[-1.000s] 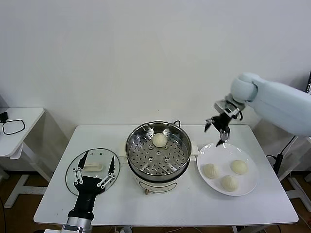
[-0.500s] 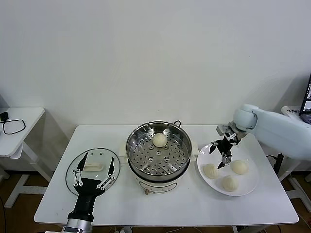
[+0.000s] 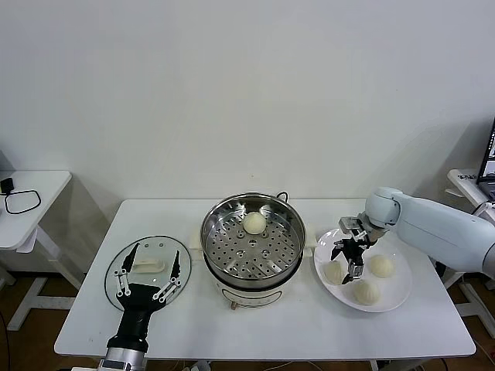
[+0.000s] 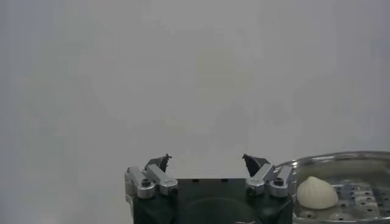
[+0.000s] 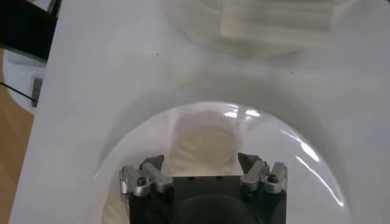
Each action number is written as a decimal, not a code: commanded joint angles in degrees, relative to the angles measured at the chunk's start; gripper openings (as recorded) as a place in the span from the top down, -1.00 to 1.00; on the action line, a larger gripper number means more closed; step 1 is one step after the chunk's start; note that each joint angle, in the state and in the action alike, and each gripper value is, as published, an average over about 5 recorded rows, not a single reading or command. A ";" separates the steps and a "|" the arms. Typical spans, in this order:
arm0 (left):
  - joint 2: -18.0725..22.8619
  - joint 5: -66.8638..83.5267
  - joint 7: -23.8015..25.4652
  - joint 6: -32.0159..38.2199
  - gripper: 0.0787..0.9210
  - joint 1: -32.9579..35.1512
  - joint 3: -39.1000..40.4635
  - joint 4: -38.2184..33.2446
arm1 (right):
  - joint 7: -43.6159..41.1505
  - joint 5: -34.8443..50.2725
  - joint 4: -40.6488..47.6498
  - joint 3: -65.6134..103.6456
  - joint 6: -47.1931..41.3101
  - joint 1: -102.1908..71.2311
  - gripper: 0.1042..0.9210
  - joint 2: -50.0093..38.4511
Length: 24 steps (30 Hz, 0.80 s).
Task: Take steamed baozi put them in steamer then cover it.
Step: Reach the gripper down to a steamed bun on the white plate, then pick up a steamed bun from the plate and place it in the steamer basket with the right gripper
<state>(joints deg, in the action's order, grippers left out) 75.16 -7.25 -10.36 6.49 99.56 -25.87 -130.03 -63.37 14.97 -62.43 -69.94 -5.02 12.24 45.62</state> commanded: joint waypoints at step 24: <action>-1.09 0.57 -0.22 -0.05 -0.77 -1.48 0.63 -0.43 | -15.41 11.78 -8.14 -9.84 -1.39 37.67 -0.35 8.47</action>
<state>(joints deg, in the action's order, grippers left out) 74.12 -6.69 -10.58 6.49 98.17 -25.31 -130.40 -72.06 18.21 -68.19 -74.97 -4.60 32.79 46.86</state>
